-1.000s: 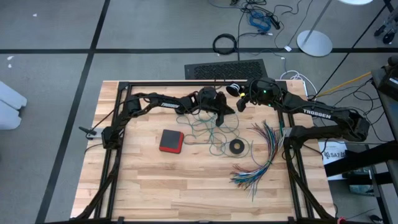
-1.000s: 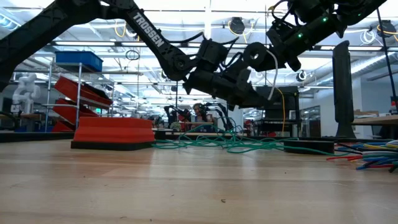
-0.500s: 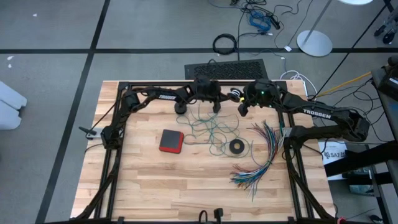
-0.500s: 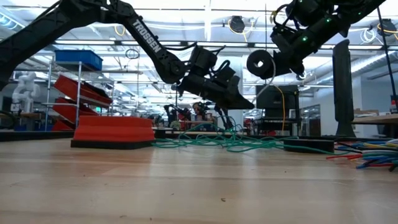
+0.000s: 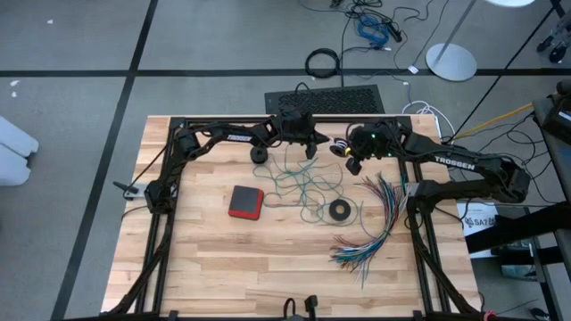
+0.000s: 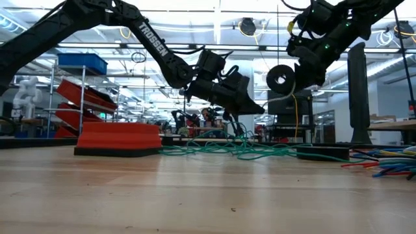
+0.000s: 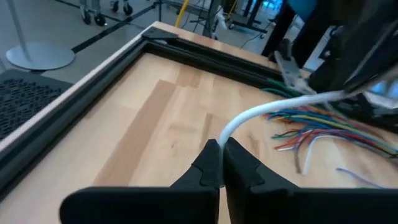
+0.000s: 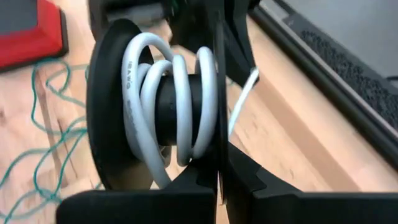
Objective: Coiling cords
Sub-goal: Coil the white wire cable on the spool
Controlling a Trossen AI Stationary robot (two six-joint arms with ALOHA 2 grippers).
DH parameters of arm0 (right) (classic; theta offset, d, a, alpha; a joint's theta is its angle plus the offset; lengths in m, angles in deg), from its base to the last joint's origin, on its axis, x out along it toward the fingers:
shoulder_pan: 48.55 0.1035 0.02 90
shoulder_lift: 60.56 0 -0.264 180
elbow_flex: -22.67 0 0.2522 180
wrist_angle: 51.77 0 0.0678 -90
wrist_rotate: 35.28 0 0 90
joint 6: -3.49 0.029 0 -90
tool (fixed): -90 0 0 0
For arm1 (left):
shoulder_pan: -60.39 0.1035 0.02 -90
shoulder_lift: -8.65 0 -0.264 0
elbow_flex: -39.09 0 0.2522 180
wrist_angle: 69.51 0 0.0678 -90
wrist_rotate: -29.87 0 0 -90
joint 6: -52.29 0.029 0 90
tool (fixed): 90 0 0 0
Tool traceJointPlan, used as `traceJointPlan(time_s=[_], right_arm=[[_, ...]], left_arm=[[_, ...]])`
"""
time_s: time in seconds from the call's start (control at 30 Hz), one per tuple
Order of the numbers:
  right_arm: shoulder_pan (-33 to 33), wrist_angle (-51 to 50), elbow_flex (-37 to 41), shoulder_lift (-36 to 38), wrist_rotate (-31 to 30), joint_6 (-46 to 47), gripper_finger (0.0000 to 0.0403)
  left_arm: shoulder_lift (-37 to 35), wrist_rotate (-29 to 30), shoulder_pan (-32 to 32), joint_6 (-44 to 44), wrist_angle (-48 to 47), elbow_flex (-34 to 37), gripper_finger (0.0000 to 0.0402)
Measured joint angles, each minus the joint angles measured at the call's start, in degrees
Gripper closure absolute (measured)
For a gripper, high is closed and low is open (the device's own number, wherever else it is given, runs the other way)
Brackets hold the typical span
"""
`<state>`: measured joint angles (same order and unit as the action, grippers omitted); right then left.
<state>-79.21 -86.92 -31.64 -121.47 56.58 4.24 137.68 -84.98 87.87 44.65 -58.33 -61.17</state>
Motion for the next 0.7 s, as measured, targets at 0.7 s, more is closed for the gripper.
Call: traceJointPlan(time_s=[0.7], right_arm=[[0.0, -5.04, 0.02, -2.87, -12.81, -4.86, 0.0403]], left_arm=[[-2.9, -0.04, 0.51, 0.05, -2.8, -1.45, 0.04]])
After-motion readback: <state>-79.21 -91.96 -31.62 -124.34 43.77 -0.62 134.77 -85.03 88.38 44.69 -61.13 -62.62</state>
